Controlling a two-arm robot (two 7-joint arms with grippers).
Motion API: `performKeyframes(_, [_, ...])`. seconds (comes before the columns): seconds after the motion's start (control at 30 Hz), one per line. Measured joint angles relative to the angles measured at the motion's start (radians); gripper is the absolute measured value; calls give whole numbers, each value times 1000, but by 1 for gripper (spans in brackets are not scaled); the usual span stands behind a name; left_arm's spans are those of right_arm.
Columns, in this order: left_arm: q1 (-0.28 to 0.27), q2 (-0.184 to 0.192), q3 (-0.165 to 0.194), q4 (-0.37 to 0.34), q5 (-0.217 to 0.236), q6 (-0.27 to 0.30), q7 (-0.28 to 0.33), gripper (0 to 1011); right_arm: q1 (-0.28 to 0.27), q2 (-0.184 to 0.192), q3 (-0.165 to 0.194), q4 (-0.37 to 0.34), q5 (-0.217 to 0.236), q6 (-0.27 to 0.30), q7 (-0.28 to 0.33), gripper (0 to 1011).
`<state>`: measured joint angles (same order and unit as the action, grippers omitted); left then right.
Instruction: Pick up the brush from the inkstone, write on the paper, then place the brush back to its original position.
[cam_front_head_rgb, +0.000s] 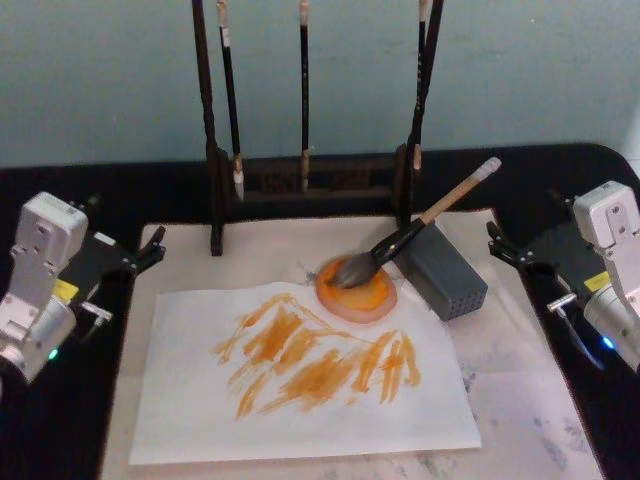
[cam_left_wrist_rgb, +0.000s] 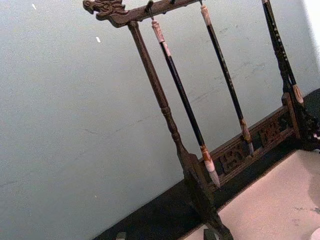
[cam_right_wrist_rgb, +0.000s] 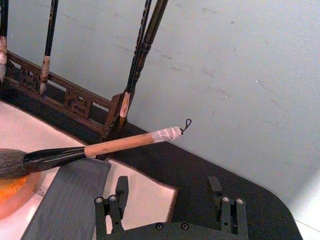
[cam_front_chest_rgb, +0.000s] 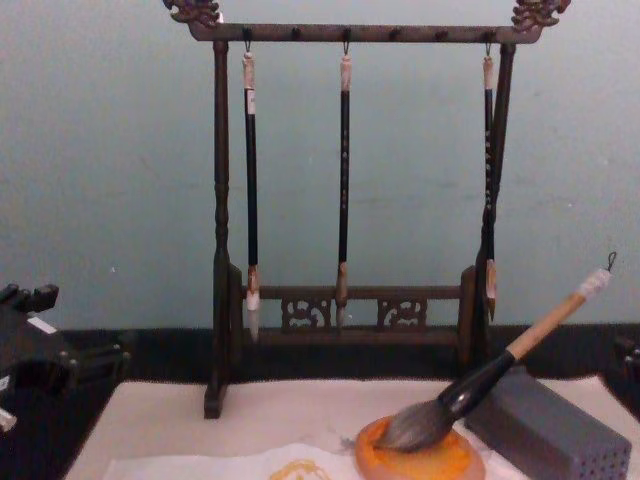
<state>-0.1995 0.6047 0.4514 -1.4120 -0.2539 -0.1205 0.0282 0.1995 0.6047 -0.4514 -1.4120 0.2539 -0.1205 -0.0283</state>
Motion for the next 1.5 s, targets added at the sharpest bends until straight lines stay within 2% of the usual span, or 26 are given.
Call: performKeyframes(1.5, [0, 0, 0, 0, 0, 0, 0, 1001, 0, 0, 0, 0, 0, 0, 0, 1000])
